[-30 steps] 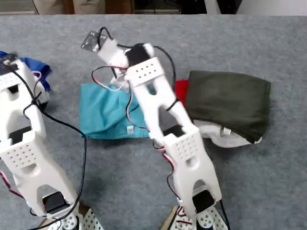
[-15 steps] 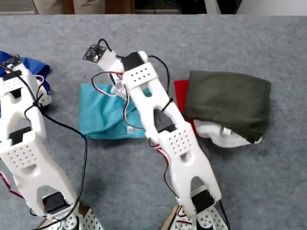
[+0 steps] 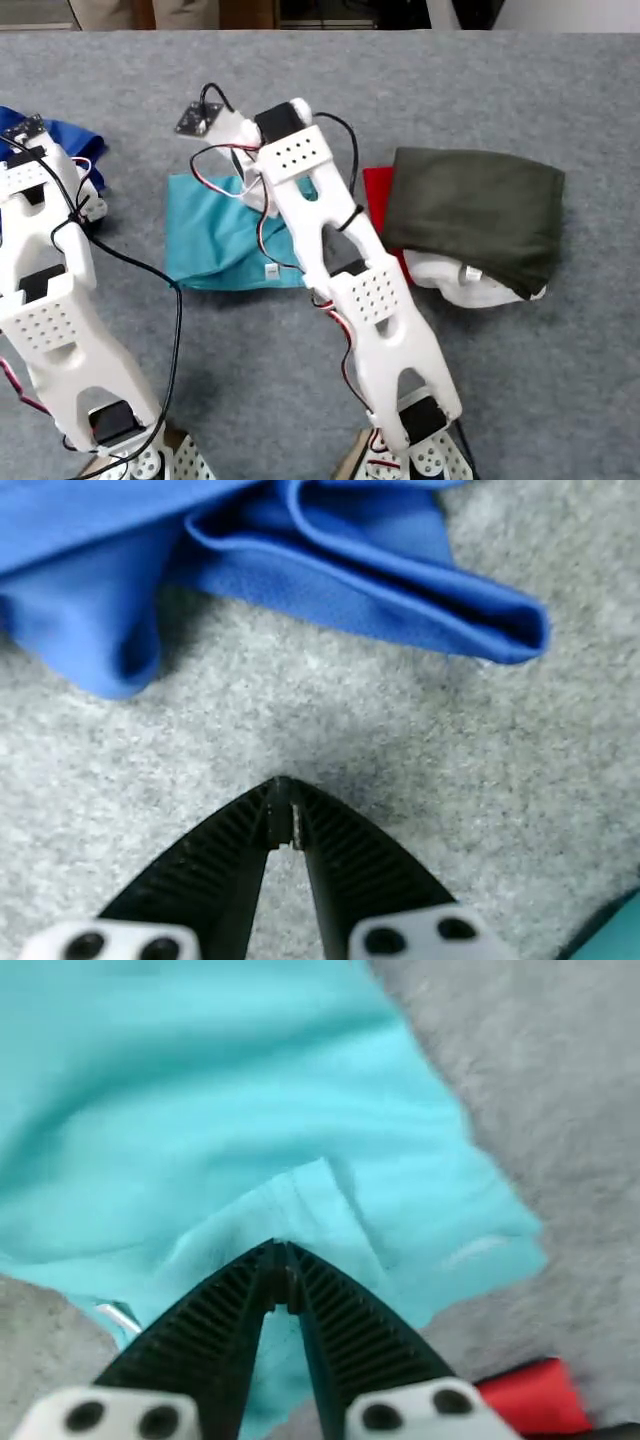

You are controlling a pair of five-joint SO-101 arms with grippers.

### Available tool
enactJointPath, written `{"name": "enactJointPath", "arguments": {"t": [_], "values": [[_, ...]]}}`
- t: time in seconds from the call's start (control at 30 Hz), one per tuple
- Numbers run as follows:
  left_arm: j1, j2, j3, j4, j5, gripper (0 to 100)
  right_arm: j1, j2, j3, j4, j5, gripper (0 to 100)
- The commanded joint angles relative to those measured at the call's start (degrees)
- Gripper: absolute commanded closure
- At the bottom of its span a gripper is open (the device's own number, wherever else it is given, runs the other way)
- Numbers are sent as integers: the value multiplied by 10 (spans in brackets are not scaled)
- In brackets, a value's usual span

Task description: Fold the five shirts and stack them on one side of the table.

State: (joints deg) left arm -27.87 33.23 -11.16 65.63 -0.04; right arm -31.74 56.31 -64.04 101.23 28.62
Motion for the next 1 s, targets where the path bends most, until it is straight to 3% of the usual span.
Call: {"name": "enactJointPath", "arguments": {"t": [0.0, 0.2, 0.6, 0.8, 0.97], "values": [[6, -9, 0, -15, -7, 981, 36, -8, 33, 11, 4, 996], [6, -9, 0, -16, -7, 981, 76, -66, 130, 12, 3, 996], [6, -9, -1, -16, -7, 981, 64, -352, 427, 7, 6, 996], [6, -9, -1, -16, -7, 981, 61, -364, 417, -121, 6, 995], [6, -9, -1, -16, -7, 981, 53, -281, 352, -224, 4, 995]]}}
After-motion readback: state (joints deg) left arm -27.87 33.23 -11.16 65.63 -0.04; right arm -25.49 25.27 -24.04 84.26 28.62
